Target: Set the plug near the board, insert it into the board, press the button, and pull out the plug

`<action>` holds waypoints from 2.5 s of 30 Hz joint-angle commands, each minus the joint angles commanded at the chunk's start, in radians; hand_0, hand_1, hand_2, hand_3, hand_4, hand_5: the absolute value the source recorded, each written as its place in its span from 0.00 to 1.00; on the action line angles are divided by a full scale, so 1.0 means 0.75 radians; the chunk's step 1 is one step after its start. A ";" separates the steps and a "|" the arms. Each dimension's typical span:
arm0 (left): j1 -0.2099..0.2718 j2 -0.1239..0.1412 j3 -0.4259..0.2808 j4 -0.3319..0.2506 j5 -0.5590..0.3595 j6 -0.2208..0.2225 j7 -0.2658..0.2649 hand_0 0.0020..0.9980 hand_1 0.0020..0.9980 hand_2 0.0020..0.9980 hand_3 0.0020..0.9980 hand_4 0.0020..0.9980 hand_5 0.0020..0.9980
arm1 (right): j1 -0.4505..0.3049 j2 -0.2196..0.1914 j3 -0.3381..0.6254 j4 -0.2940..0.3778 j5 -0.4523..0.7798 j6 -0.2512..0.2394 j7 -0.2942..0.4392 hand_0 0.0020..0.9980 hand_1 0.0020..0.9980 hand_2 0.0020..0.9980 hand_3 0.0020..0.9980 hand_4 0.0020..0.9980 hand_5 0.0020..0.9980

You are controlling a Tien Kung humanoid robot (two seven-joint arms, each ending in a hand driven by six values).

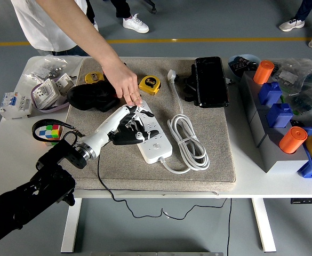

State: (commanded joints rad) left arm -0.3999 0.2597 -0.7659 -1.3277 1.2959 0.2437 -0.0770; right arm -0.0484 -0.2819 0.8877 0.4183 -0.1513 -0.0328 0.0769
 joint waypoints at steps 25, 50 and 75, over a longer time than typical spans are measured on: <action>0.037 -0.003 -0.022 0.153 -0.554 0.183 -0.377 0.65 0.70 0.66 0.61 0.87 0.35 | 0.014 0.008 -0.016 -0.012 0.019 0.001 0.001 0.60 0.65 0.60 0.50 0.79 0.51; 0.047 -0.001 -0.027 0.099 -0.454 0.148 -0.308 0.58 0.67 0.64 0.61 0.86 0.36 | 0.003 0.005 -0.020 -0.008 0.013 0.001 0.000 0.59 0.65 0.60 0.50 0.79 0.51; -0.037 0.012 0.010 -0.143 0.258 -0.353 0.359 0.06 0.07 0.14 0.84 0.64 0.04 | 0.002 0.000 -0.016 -0.003 0.011 0.005 -0.006 0.59 0.65 0.60 0.50 0.79 0.51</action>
State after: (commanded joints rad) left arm -0.4276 0.2684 -0.7586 -1.4352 1.4894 -0.0213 0.1921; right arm -0.0467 -0.2817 0.8760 0.4159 -0.1427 -0.0294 0.0726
